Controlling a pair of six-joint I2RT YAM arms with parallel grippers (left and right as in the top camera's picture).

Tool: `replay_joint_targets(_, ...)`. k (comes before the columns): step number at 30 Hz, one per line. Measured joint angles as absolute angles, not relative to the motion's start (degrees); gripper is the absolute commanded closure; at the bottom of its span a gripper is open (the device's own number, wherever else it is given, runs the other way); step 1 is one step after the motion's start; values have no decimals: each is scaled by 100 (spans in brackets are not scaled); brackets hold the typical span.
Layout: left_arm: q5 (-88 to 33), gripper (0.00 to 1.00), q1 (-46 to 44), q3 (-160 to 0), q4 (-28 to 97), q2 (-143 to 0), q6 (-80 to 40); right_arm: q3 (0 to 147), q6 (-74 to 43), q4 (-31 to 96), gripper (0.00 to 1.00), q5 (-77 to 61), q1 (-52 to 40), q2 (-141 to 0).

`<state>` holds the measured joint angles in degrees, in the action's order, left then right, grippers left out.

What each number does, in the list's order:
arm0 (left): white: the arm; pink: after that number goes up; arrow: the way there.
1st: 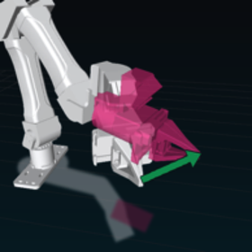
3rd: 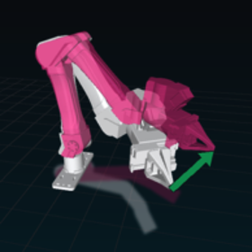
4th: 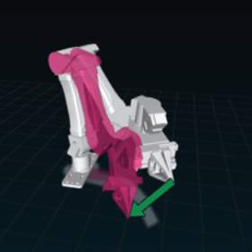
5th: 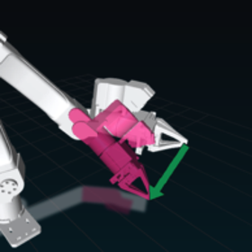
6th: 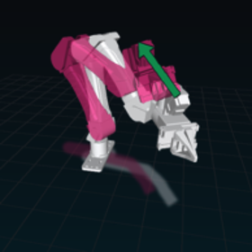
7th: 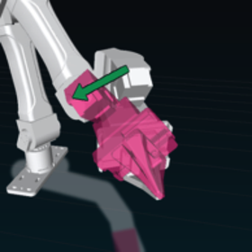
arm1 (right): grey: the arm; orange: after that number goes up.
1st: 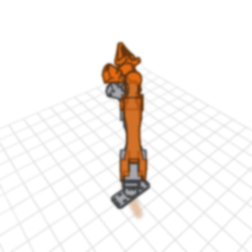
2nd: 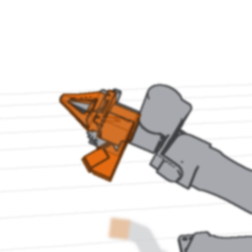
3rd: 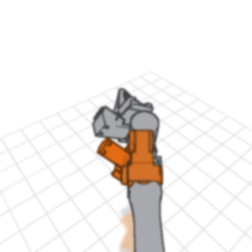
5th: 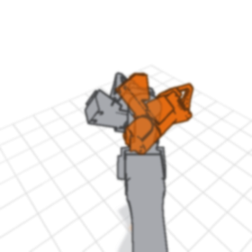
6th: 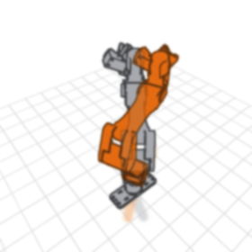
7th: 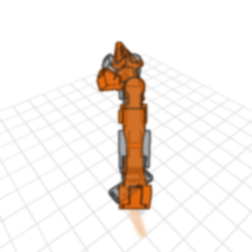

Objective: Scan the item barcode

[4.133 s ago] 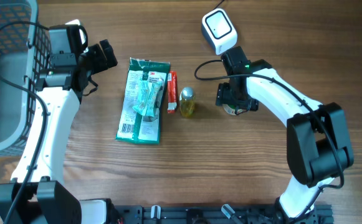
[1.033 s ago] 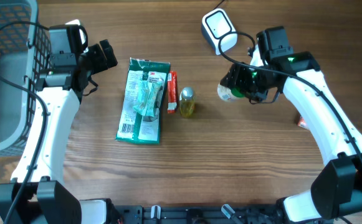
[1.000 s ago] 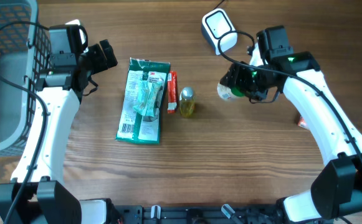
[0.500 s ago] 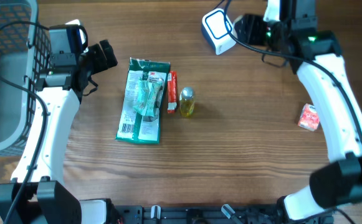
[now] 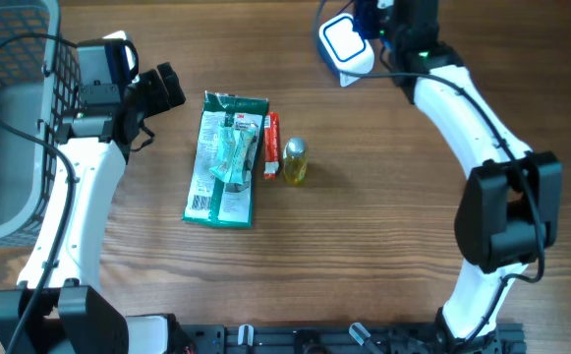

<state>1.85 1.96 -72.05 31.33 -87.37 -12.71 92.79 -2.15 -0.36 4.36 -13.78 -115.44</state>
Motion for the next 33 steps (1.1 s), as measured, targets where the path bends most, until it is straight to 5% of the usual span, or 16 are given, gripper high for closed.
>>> replay_joint_targets(33,185,0,196,-7205,3135,-8737,-1273,9271,91,-1468,90,1450,-1769,-12862)
